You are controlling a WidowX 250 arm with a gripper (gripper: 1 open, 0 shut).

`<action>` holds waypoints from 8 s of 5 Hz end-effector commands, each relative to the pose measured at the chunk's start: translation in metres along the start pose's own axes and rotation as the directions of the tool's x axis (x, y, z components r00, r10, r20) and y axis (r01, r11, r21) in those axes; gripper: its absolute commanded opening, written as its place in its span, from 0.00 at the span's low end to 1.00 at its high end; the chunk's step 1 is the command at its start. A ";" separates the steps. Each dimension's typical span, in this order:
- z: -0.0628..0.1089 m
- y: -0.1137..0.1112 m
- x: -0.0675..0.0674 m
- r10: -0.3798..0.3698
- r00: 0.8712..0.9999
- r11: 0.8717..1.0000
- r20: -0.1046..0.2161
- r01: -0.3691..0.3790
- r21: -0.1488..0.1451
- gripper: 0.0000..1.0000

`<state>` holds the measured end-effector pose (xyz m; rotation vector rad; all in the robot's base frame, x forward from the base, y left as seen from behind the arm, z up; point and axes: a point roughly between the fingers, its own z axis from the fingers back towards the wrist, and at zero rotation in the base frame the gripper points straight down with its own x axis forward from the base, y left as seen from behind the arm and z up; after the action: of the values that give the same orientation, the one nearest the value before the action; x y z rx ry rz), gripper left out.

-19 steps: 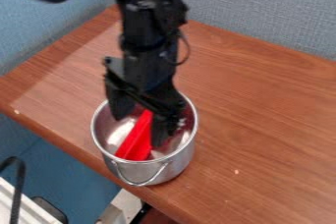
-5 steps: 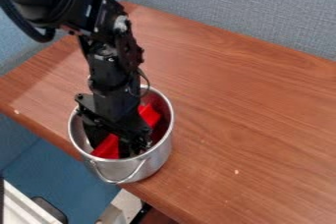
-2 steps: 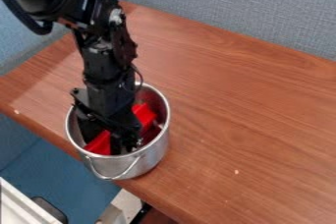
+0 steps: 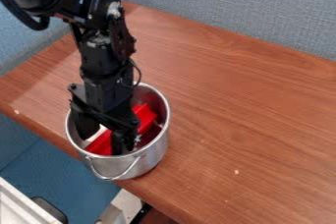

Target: Move the red object from the metal pot to the table

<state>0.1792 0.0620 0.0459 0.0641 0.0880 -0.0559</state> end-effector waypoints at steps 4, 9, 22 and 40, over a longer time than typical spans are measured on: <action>0.000 0.014 0.003 -0.105 0.993 0.994 0.052 0.105 0.012 1.00; 0.019 0.011 -0.002 -0.117 0.986 0.993 0.120 0.113 0.039 1.00; -0.018 0.008 -0.004 0.052 0.994 0.997 0.096 -0.057 0.045 0.00; 0.028 -0.007 0.051 0.300 0.948 0.954 0.103 -0.295 -0.059 0.00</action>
<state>0.2259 0.0463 0.0625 0.0241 -0.0032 0.2379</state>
